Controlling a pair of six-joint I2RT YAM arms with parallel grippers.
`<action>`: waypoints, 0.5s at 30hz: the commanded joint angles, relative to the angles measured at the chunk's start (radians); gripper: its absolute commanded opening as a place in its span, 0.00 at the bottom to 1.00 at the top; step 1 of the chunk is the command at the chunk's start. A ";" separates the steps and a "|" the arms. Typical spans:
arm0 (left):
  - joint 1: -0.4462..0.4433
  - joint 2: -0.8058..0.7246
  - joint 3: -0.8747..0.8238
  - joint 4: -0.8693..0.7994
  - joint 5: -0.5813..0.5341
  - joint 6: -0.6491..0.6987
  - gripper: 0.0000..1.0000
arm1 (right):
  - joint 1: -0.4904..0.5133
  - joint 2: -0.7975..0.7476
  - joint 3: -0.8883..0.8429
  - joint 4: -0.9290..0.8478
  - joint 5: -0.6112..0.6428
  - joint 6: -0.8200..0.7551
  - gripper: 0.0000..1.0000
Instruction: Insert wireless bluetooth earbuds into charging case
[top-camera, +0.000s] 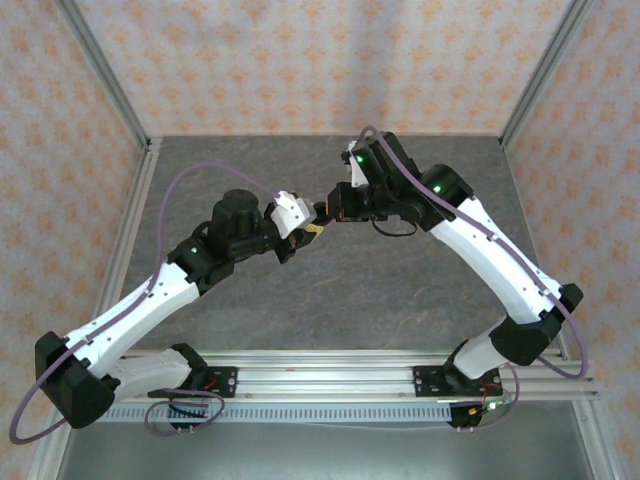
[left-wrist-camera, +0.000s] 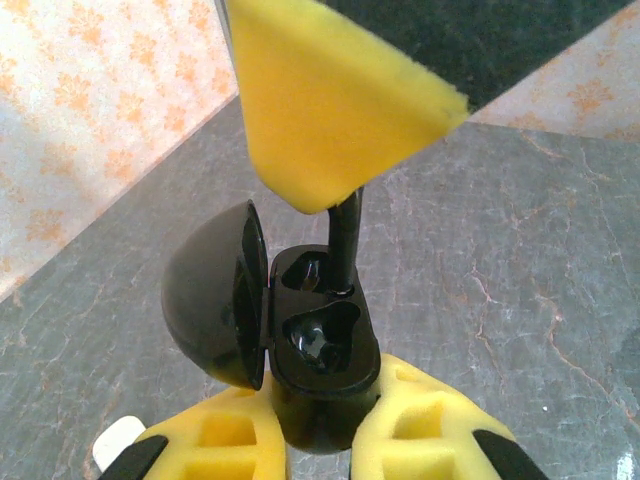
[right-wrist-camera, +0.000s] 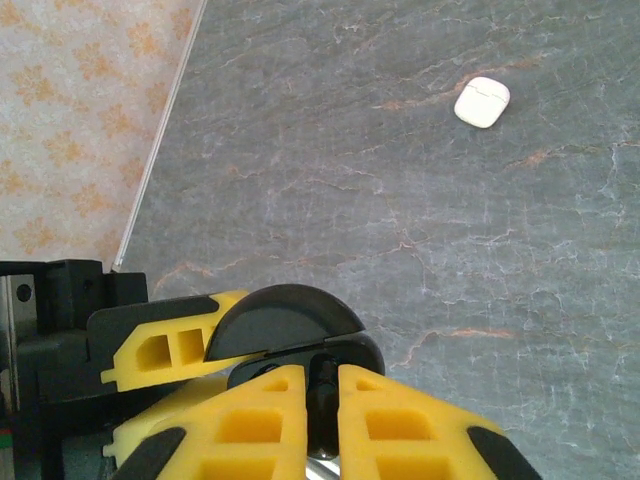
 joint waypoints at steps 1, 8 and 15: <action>-0.007 -0.022 -0.001 0.041 0.021 0.011 0.00 | -0.008 -0.010 0.015 -0.031 -0.004 -0.023 0.12; -0.007 -0.018 0.001 0.047 0.025 0.004 0.00 | -0.014 0.003 0.005 -0.033 -0.048 -0.013 0.12; -0.007 -0.011 0.007 0.048 0.030 0.001 0.00 | -0.025 0.028 -0.003 -0.041 -0.080 0.007 0.12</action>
